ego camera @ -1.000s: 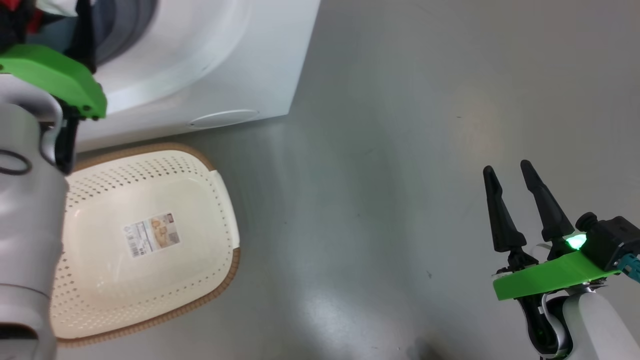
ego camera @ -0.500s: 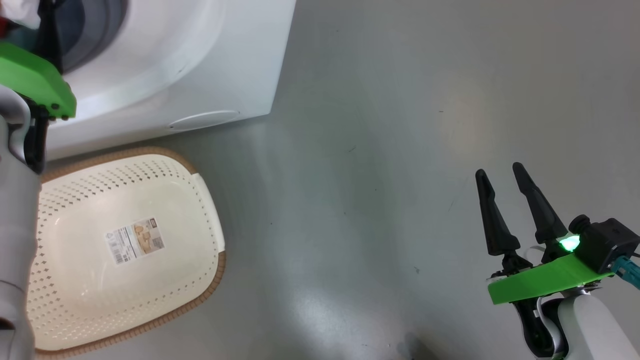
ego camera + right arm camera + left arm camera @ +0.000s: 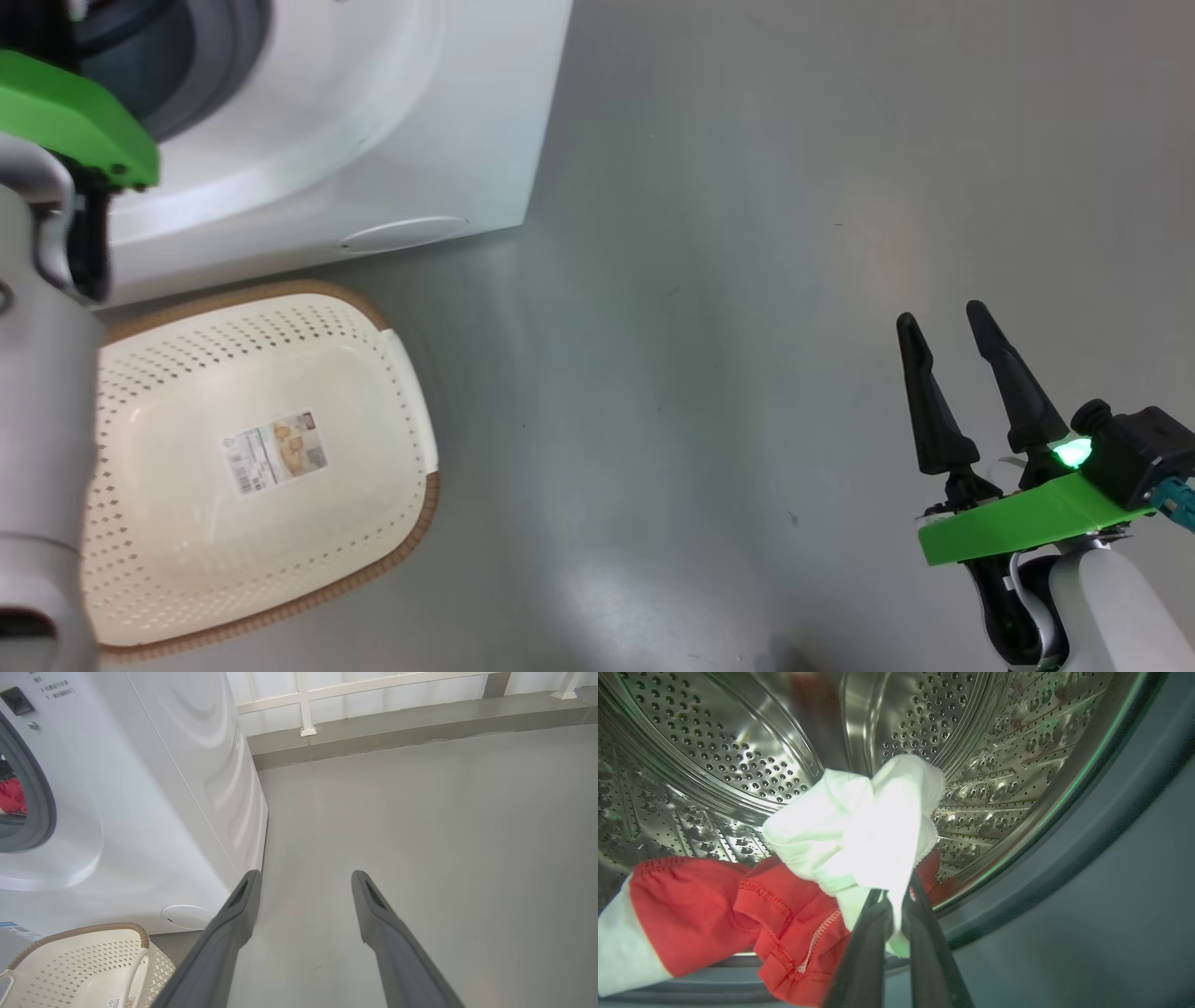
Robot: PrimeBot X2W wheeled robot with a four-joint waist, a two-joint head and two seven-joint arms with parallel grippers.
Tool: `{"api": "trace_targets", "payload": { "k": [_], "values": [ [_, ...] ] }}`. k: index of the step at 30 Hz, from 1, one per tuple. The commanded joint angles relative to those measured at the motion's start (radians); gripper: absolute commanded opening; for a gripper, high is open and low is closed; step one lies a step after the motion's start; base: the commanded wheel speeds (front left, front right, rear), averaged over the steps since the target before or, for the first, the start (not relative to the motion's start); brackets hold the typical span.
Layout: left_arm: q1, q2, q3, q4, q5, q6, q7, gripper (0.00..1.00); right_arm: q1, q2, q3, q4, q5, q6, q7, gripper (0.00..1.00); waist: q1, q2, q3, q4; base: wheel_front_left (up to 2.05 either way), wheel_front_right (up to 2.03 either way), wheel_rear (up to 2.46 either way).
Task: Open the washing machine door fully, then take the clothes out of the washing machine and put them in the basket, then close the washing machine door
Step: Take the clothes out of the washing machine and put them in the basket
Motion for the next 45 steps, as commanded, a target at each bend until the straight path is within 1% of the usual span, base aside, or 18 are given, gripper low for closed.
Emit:
{"api": "trace_targets", "payload": {
  "k": [1,5,8,9,10,17,23,26,34,45],
  "values": [
    [0.05,0.031,0.031,-0.076,0.009,0.015,-0.005,0.0,0.026,-0.018,0.013,-0.025,0.011,0.006,-0.006,1.0,0.0,-0.0001,-0.015,0.02,0.0,0.0,0.0],
    [0.15,0.0,0.097,-0.265,0.041,0.023,-0.005,0.0,0.026,-0.023,0.007,-0.027,0.009,0.006,-0.006,1.0,0.0,-0.0001,-0.033,0.048,0.0,0.0,0.0],
    [0.232,-0.03,0.142,-0.387,0.085,0.018,-0.005,0.0,0.028,-0.026,0.003,-0.027,0.007,0.006,-0.006,1.0,0.0,-0.0001,-0.048,0.069,0.0,0.0,0.0],
    [0.258,-0.04,0.155,-0.421,0.1,0.016,-0.005,0.0,0.03,-0.028,0.001,-0.026,0.007,0.006,-0.006,1.0,0.0,-0.0001,-0.052,0.076,0.0,0.0,0.0],
    [0.258,-0.04,0.155,-0.421,0.1,0.016,-0.005,0.0,0.03,-0.028,0.001,-0.026,0.007,0.006,-0.006,1.0,0.0,-0.0001,-0.052,0.076,0.0,0.0,0.0],
    [0.405,-0.113,0.246,-0.643,0.199,-0.004,-0.005,0.0,0.038,-0.034,-0.008,-0.027,0.005,0.006,-0.006,1.0,0.0,-0.0001,-0.072,0.118,0.0,0.0,0.0],
    [0.504,-0.166,0.313,-0.817,0.23,-0.02,-0.005,0.0,0.037,-0.037,-0.014,-0.029,0.005,0.006,-0.006,1.0,0.0,-0.0001,-0.071,0.137,0.0,0.0,0.0],
    [0.541,-0.182,0.326,-0.896,0.239,-0.027,-0.005,0.0,0.036,-0.039,-0.017,-0.032,0.006,0.006,-0.006,1.0,0.0,-0.0001,-0.067,0.143,0.0,0.0,0.0],
    [0.625,-0.193,0.303,-1.109,0.275,-0.03,-0.005,0.0,0.026,-0.038,-0.027,-0.036,0.004,0.006,-0.006,1.0,0.0,-0.0001,-0.051,0.149,0.0,0.0,0.0],
    [0.699,-0.193,0.272,-1.352,0.258,0.036,-0.005,0.0,0.026,-0.036,-0.034,-0.035,0.005,0.006,-0.006,1.0,0.0,-0.0001,-0.047,0.161,0.0,0.0,0.0]
  ]
}}
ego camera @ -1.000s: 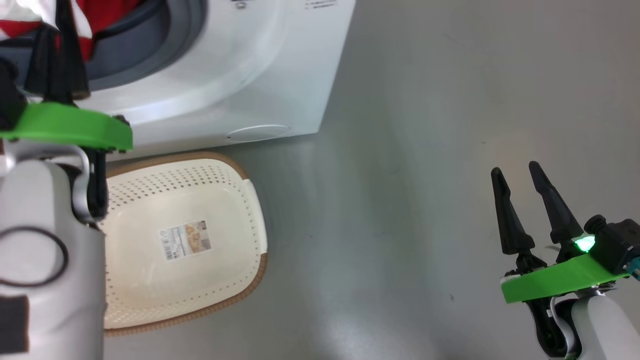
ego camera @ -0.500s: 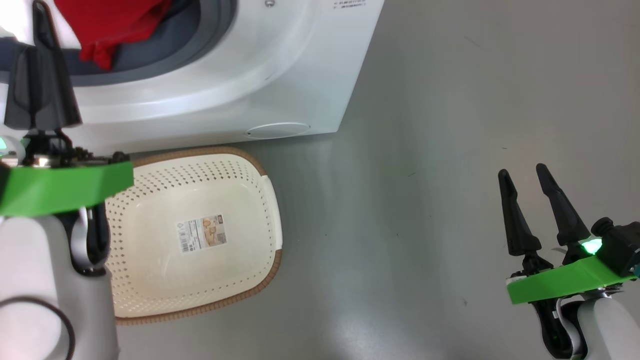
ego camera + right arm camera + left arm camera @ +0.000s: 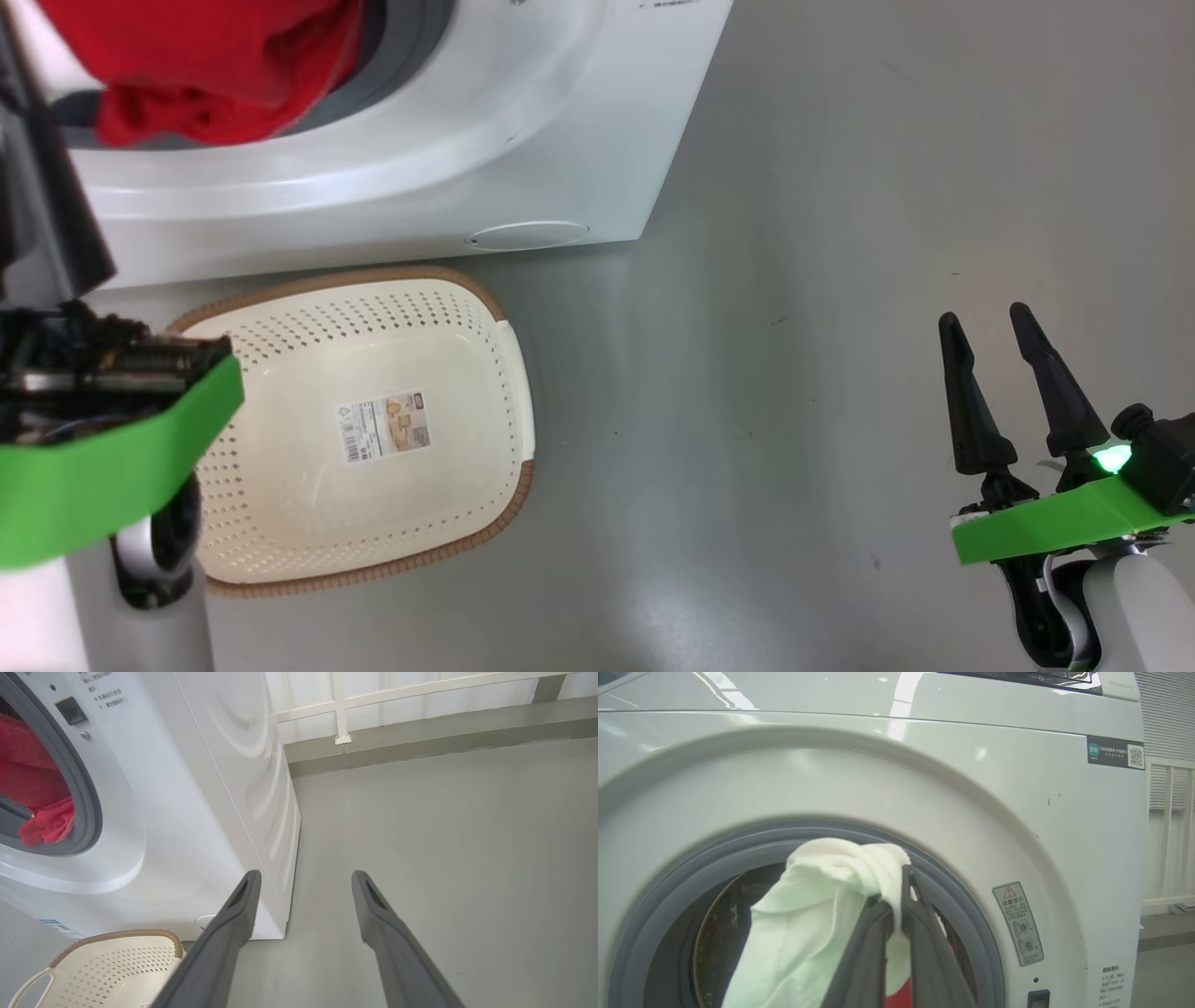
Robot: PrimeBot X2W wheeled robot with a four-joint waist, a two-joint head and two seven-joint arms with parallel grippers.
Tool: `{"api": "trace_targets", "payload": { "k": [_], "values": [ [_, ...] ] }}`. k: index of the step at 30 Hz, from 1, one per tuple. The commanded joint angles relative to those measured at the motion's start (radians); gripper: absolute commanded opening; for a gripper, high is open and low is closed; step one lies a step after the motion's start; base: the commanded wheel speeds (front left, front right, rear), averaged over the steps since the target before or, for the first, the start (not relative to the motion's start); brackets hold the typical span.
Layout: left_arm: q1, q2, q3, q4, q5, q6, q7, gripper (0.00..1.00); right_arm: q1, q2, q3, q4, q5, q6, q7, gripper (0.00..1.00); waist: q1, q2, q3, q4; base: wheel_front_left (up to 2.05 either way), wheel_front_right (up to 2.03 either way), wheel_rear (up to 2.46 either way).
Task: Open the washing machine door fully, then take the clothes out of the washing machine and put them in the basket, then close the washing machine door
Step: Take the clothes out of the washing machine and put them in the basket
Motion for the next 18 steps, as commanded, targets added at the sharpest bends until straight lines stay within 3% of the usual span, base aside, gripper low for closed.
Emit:
{"api": "trace_targets", "payload": {
  "k": [1,10,18],
  "values": [
    [0.03,0.026,0.016,-0.068,-0.002,0.019,-0.004,0.0,0.004,-0.014,0.017,-0.025,0.006,0.006,-0.006,1.0,0.0,-0.0001,0.001,0.002,0.0,0.0,0.0],
    [0.076,0.026,-0.026,0.007,-0.018,0.033,-0.004,0.0,0.005,-0.014,0.03,-0.02,0.007,0.006,-0.006,1.0,0.0,-0.0001,-0.005,0.002,0.0,0.0,0.0],
    [0.1,0.025,-0.043,0.189,-0.017,0.02,-0.004,0.0,0.004,-0.01,0.039,-0.017,0.01,0.006,-0.006,1.0,0.0,-0.0001,-0.002,-0.012,0.0,0.0,0.0]
  ]
}}
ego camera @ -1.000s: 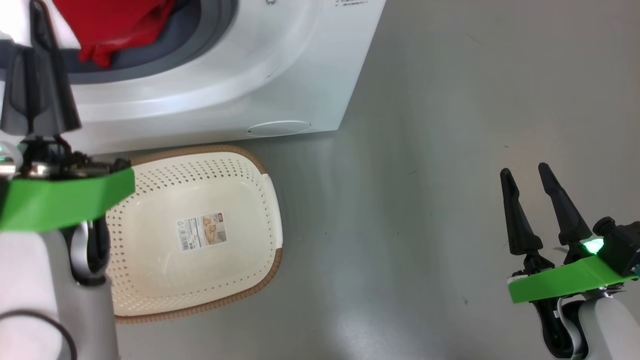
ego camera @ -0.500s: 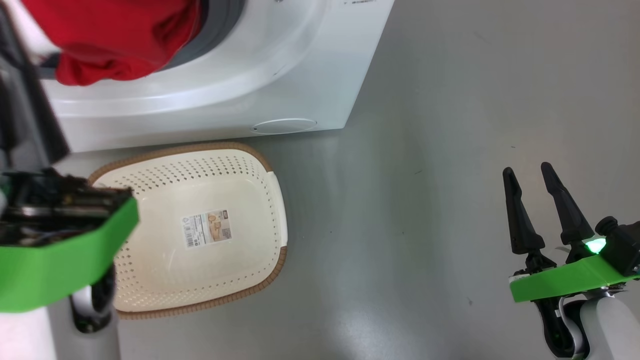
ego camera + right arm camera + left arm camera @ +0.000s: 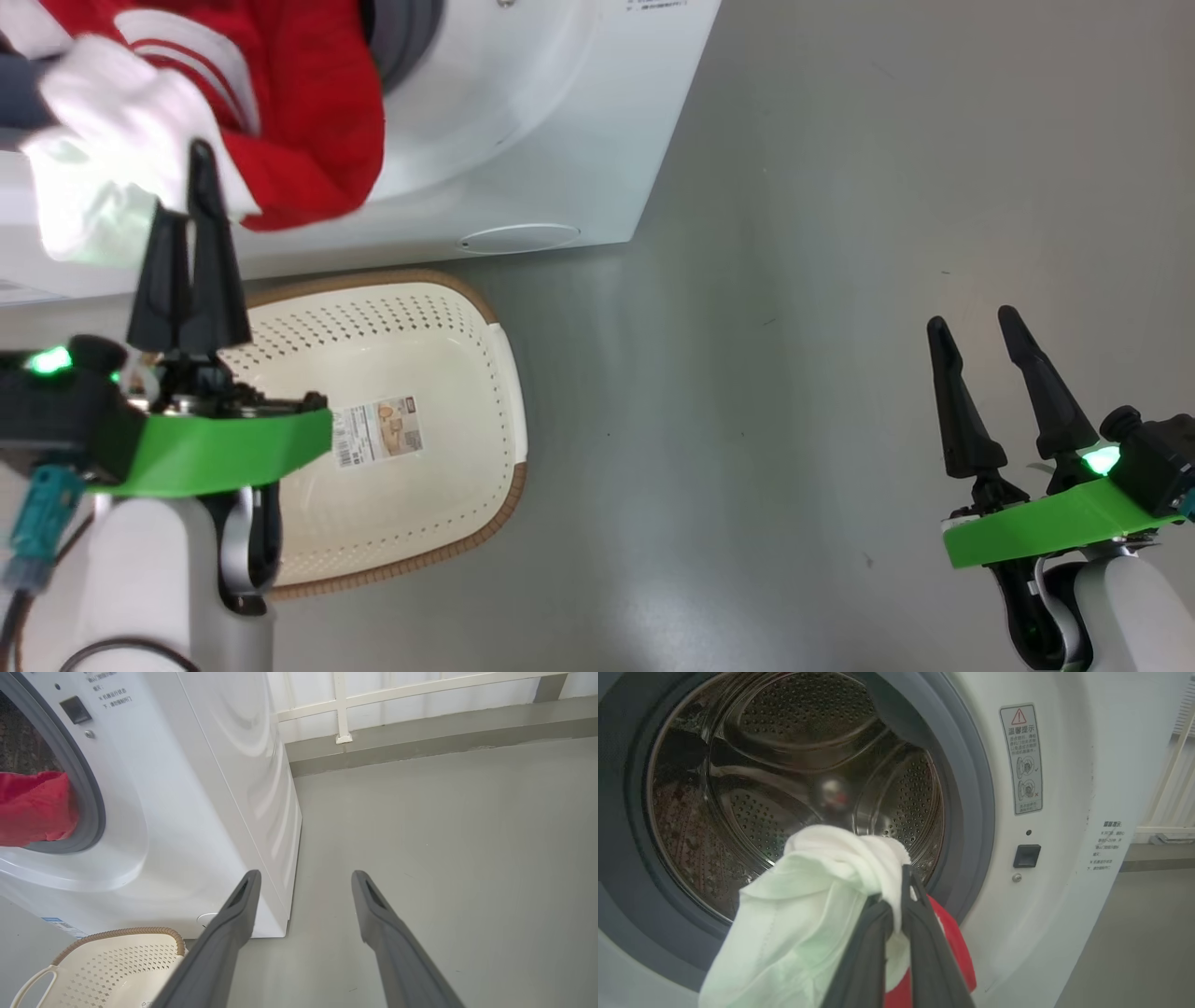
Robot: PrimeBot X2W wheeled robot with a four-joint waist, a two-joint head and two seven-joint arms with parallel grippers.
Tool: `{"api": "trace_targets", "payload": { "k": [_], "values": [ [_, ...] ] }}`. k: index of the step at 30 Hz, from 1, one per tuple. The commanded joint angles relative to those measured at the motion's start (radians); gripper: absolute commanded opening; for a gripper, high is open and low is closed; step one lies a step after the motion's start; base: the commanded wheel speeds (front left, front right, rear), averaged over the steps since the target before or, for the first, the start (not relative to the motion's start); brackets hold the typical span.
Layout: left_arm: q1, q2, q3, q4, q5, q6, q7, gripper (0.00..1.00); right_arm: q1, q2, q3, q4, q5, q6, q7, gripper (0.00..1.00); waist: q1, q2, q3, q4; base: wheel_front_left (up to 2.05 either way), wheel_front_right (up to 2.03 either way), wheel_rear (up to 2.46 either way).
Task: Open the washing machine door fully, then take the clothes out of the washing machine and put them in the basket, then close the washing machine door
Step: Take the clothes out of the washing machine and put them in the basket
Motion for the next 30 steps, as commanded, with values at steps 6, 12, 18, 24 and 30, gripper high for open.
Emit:
{"api": "trace_targets", "payload": {
  "k": [6,12,18,24,30],
  "values": [
    [0.022,0.025,0.021,0.13,0.007,-0.017,-0.004,0.0,-0.005,-0.004,0.031,-0.021,0.012,0.006,-0.006,1.0,0.0,-0.0001,0.03,-0.016,0.0,0.0,0.0],
    [-0.018,0.025,0.034,0.305,0.012,-0.032,-0.004,0.0,-0.025,0.003,0.039,-0.024,0.016,0.006,-0.006,1.0,0.0,-0.0001,0.076,-0.03,0.0,0.0,0.0],
    [-0.09,0.025,0.047,0.479,0.024,-0.043,-0.004,0.0,-0.049,0.009,0.042,-0.03,0.02,0.006,-0.006,1.0,0.0,-0.0001,0.137,-0.049,0.0,0.0,0.0],
    [-0.169,0.03,0.053,0.614,0.056,-0.046,-0.004,0.0,-0.07,0.017,0.036,-0.036,0.024,0.006,-0.006,1.0,0.0,-0.0001,0.189,-0.068,0.0,0.0,0.0],
    [-0.256,0.045,0.061,0.713,0.068,-0.041,-0.004,0.25,-0.092,0.024,0.036,-0.037,0.025,0.006,-0.006,1.0,0.0,-0.0001,0.224,-0.079,0.0,0.0,0.0]
  ]
}}
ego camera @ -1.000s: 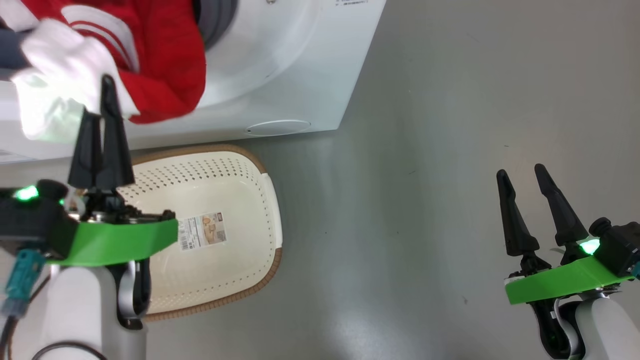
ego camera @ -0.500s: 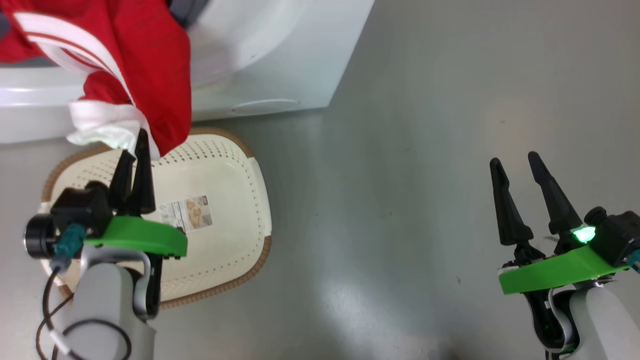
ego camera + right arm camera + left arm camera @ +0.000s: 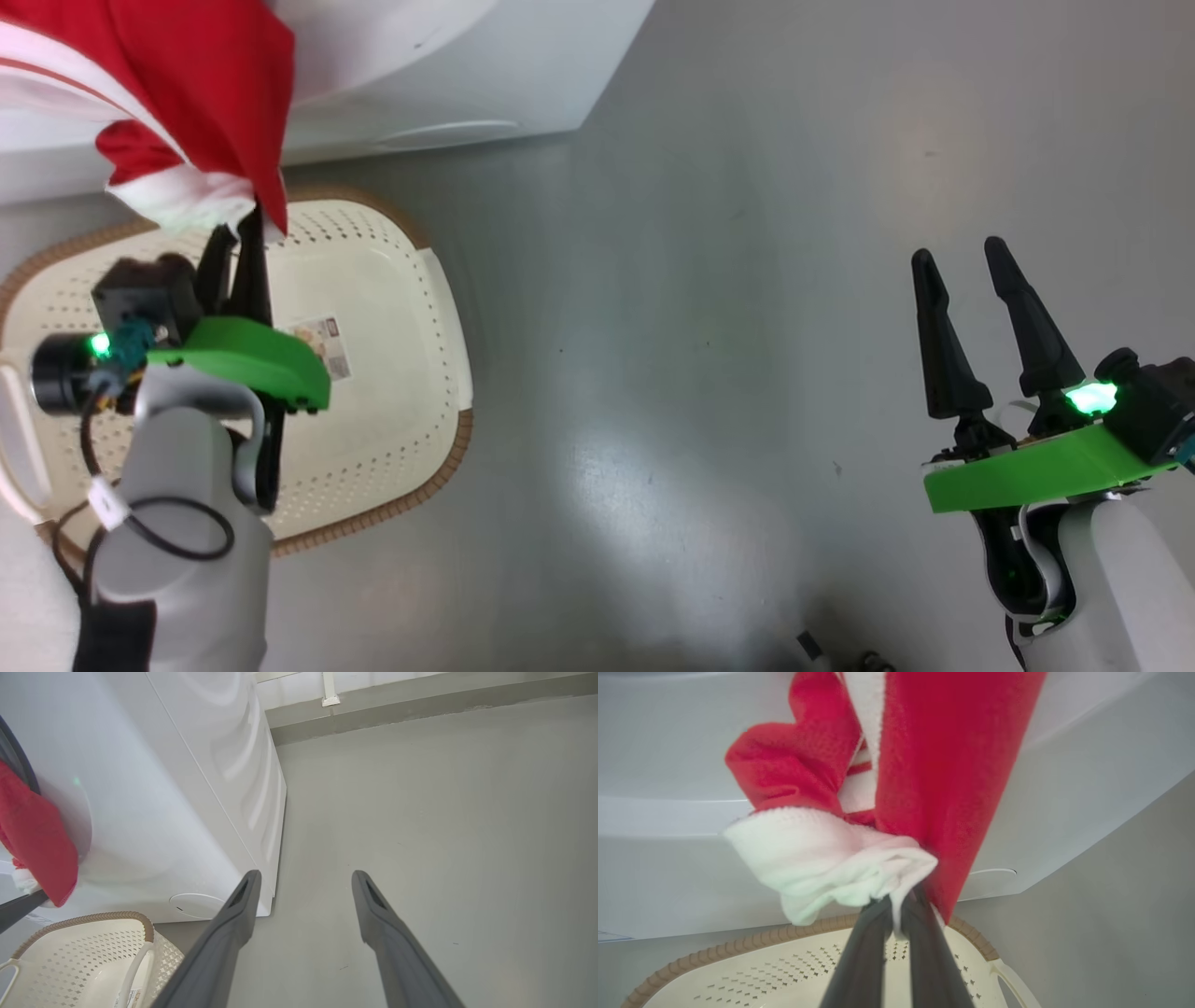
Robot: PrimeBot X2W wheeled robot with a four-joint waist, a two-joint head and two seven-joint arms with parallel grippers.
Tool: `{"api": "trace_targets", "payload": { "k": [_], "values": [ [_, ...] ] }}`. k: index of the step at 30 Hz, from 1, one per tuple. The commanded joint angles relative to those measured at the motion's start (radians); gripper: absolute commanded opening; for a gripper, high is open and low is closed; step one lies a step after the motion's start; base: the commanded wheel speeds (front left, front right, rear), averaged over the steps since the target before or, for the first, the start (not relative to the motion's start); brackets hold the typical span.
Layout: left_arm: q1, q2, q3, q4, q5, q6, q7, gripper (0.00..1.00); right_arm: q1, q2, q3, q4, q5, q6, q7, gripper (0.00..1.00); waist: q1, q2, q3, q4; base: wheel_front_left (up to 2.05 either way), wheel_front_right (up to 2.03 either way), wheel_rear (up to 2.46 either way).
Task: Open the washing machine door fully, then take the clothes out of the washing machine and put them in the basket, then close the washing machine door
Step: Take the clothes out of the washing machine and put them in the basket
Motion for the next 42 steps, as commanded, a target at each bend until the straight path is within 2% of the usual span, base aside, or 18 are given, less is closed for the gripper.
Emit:
{"api": "trace_targets", "payload": {
  "k": [1,2,4,5,7,16,24,34,42],
  "values": [
    [-0.002,0.036,0.026,0.005,0.012,0.003,-0.004,0.29,0.005,-0.004,0.017,-0.025,0.018,0.006,-0.006,1.0,0.0,-0.0001,0.018,-0.012,0.0,0.0,0.0],
    [-0.011,0.036,0.026,0.015,0.015,0.006,-0.004,0.34,0.003,-0.003,0.017,-0.025,0.018,0.006,-0.006,1.0,0.0,-0.0001,0.02,-0.014,0.0,0.0,0.0],
    [-0.025,0.039,0.029,0.029,0.015,0.008,-0.004,0.52,0.001,-0.003,0.016,-0.025,0.019,0.006,-0.006,1.0,0.0,-0.0001,0.021,-0.016,0.0,0.0,0.0],
    [-0.025,0.039,0.029,0.029,0.015,0.008,-0.004,0.52,0.001,-0.003,0.016,-0.025,0.019,0.006,-0.006,1.0,0.0,-0.0001,0.021,-0.016,0.0,0.0,0.0],
    [-0.035,0.042,0.032,0.035,0.015,0.009,-0.004,0.99,0.0,-0.002,0.013,-0.024,0.019,0.006,-0.006,1.0,0.0,-0.0001,0.023,-0.017,0.0,0.0,0.0],
    [-0.025,0.031,0.042,0.01,0.003,0.011,-0.004,1.0,-0.005,-0.003,0.007,-0.021,0.017,0.006,-0.006,1.0,0.0,-0.0001,0.011,-0.005,0.0,0.0,0.0],
    [0.023,0.017,0.048,-0.081,-0.018,0.003,-0.004,1.0,0.001,-0.012,0.0,-0.023,0.013,0.006,-0.006,1.0,0.0,-0.0001,-0.012,0.014,0.0,0.0,0.0],
    [0.135,0.013,0.023,-0.295,-0.03,0.018,-0.004,1.0,0.015,-0.028,-0.006,-0.029,0.007,0.006,-0.006,1.0,0.0,-0.0001,-0.034,0.045,0.0,0.0,0.0],
    [0.274,0.013,-0.014,-0.471,-0.041,0.06,-0.004,1.0,0.031,-0.039,0.0,-0.023,0.006,0.006,-0.006,1.0,0.0,-0.0001,-0.067,0.06,0.0,0.0,0.0]
  ]
}}
